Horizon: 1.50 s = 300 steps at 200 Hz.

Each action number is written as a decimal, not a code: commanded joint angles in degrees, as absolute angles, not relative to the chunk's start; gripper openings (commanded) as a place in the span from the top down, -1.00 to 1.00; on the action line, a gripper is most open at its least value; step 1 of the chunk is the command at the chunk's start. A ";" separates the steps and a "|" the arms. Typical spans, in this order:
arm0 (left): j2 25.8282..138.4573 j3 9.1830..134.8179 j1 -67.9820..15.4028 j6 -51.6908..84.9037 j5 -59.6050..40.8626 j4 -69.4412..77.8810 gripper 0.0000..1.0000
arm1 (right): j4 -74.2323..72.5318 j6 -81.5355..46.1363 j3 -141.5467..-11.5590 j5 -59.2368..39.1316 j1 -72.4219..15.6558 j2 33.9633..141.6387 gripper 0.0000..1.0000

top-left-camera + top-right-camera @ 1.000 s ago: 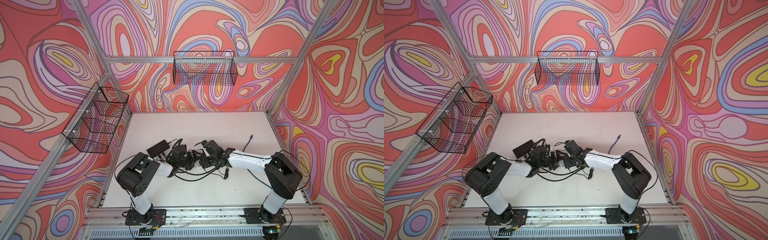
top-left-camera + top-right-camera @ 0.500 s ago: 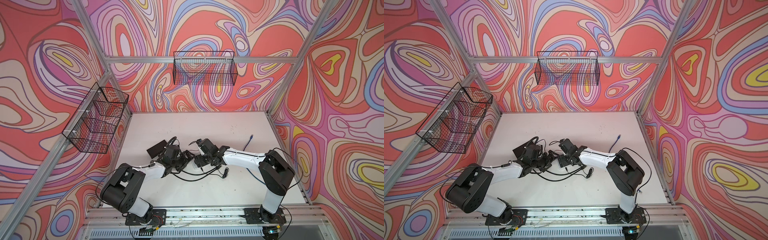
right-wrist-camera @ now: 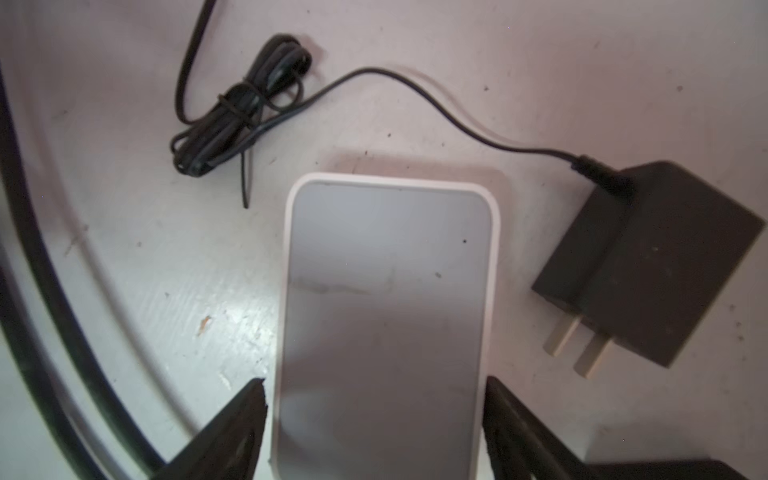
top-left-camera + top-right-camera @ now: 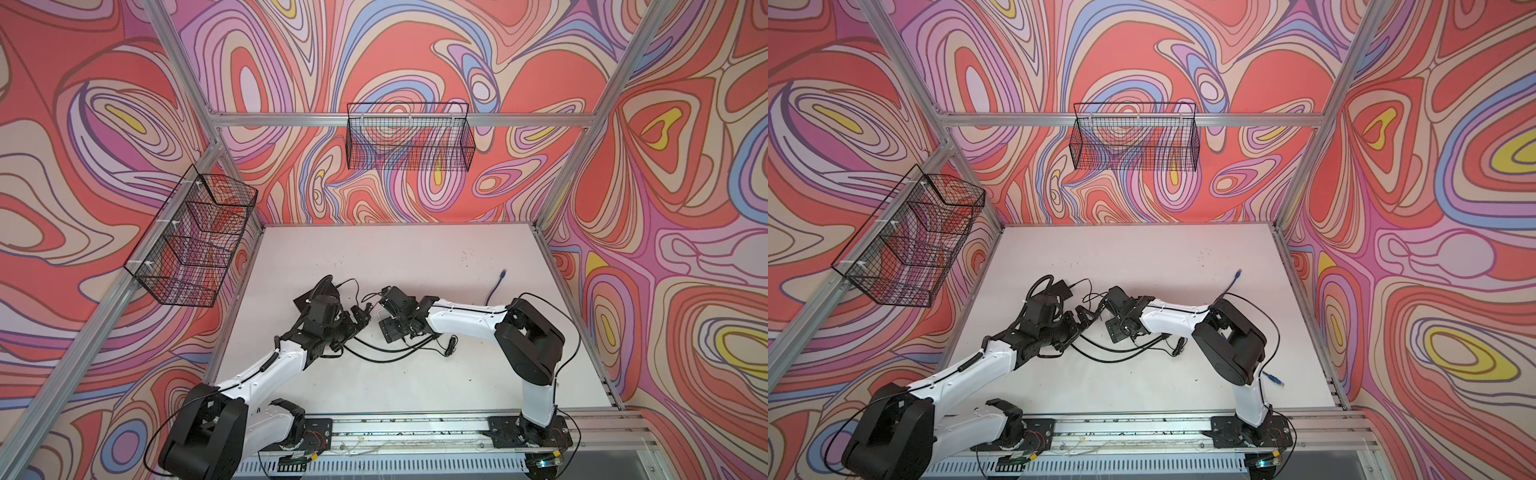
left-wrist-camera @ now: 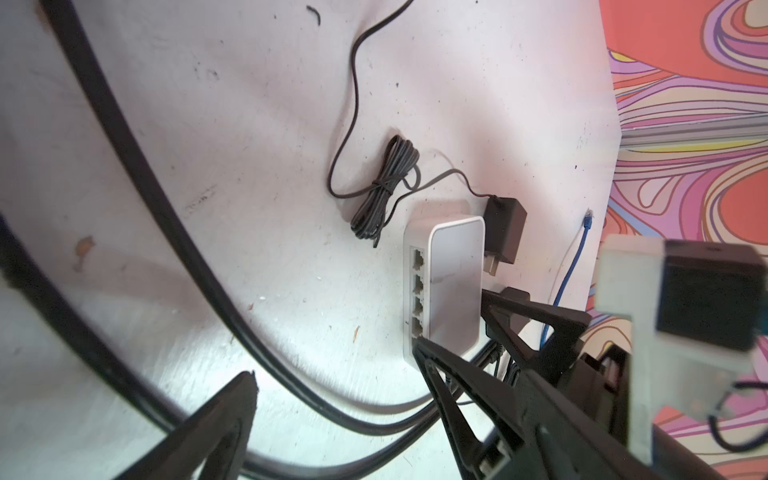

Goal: Insert the plug into the switch port

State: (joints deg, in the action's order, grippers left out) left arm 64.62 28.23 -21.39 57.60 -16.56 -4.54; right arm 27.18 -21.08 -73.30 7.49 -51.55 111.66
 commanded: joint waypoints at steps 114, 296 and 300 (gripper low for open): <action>59.33 34.65 -19.94 45.40 -19.38 -21.69 -1.00 | 30.52 -0.46 -75.29 7.93 -51.25 108.06 0.43; 68.81 49.05 -19.41 33.74 -44.49 -26.90 -0.87 | 34.10 19.15 -68.99 -4.03 -51.09 85.79 0.41; 69.11 49.00 -19.41 33.91 -45.07 -26.60 -0.86 | 34.10 19.34 -69.03 -4.04 -51.15 85.71 0.41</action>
State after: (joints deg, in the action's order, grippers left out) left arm 67.72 47.92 -19.77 35.55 -39.33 -25.28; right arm 34.74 17.69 -69.04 -2.63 -51.09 88.58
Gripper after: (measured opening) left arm 0.953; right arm 0.732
